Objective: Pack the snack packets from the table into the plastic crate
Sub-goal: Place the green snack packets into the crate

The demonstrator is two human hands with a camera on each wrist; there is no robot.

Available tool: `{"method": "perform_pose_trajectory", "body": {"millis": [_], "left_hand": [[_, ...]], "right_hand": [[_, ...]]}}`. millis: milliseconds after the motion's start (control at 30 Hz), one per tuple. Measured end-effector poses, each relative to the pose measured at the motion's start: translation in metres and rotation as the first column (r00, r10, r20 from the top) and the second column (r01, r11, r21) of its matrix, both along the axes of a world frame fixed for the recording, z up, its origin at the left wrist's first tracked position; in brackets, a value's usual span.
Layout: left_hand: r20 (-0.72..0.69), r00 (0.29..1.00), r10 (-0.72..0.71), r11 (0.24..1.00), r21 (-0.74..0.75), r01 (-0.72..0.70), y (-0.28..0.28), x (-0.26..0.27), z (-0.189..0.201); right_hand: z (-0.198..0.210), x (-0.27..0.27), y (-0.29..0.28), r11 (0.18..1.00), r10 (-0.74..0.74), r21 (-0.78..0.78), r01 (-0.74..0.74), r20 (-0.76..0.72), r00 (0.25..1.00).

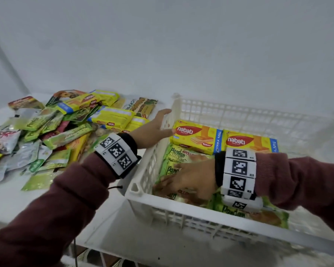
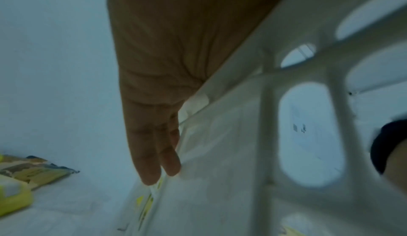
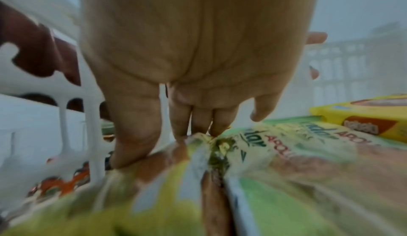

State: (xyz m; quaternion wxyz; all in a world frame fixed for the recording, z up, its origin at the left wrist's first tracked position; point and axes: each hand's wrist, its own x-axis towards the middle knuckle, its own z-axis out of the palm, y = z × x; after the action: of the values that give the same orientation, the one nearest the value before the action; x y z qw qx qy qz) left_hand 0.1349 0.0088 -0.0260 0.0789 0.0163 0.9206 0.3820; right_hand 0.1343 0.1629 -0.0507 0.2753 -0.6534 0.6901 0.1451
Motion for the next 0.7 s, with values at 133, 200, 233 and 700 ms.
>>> {"method": "perform_pose_trajectory", "body": {"millis": [133, 200, 233, 700], "left_hand": [[-0.003, 1.0, -0.028, 1.0, 0.011, 0.029, -0.004, -0.003, -0.003], [-0.013, 0.999, -0.047, 0.999, 0.003, 0.047, -0.004, -0.003, -0.004], [-0.02, 0.998, -0.056, 0.998, 0.005, 0.056, -0.004, -0.003, -0.004], [-0.076, 0.994, -0.078, 0.991, 0.102, 0.085, -0.008, -0.006, -0.012]], "right_hand": [[0.022, -0.017, 0.015, 0.953, -0.229, -0.144, 0.268, 0.241, 0.943], [0.022, -0.024, 0.017, 0.942, -0.292, -0.108, 0.317, 0.197, 0.936], [0.02, -0.027, 0.018, 0.942, -0.317, -0.06, 0.33, 0.159, 0.935], [0.01, -0.028, 0.02, 0.912, -0.397, -0.042, 0.409, 0.164, 0.903]]}}
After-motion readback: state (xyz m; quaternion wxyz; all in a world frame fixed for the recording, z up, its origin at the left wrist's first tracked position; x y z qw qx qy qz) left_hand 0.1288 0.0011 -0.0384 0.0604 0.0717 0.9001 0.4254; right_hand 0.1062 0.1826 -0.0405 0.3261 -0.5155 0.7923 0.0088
